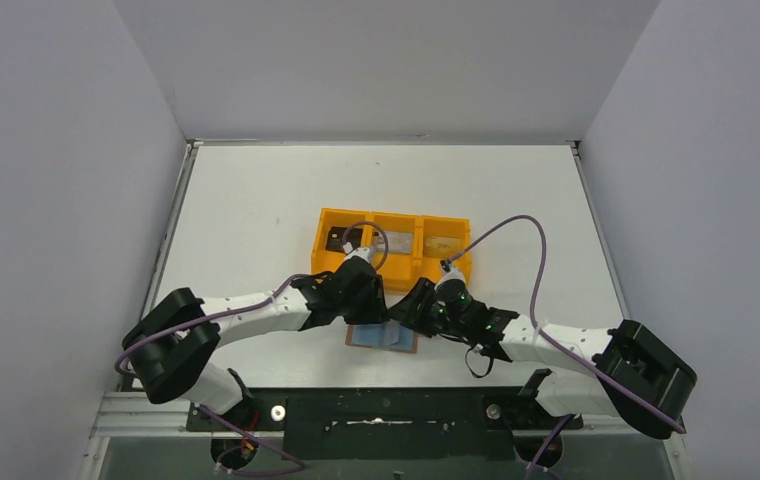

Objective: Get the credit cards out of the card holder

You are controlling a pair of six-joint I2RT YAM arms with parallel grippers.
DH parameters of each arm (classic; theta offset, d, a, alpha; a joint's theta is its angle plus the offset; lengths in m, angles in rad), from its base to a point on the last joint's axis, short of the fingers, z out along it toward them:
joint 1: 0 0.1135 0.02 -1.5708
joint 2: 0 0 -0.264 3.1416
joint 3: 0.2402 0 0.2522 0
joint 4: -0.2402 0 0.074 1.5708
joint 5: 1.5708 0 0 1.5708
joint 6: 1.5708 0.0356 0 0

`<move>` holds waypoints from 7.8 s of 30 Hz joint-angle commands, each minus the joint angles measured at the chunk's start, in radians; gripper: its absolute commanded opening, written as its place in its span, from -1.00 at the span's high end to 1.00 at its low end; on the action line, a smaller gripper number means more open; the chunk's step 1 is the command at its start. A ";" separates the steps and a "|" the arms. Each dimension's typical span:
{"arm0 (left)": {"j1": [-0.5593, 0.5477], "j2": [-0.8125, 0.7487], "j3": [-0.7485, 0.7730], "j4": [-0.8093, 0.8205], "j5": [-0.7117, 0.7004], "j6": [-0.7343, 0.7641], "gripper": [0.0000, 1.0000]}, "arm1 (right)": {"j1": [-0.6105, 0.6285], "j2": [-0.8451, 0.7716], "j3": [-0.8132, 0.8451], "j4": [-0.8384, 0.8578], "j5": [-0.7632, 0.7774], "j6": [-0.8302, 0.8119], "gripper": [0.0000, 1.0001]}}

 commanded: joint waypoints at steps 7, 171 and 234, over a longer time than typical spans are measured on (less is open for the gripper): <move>0.064 -0.181 -0.055 -0.069 -0.096 -0.026 0.16 | 0.016 0.126 0.137 0.143 -0.083 -0.036 0.11; 0.480 -0.666 -0.032 -0.297 -0.469 0.400 -0.89 | 0.130 0.054 0.582 -0.343 0.431 -1.444 1.00; 0.543 -0.715 -0.036 -0.282 -0.490 0.427 -0.89 | -0.090 0.707 0.799 -0.223 0.433 -2.129 0.76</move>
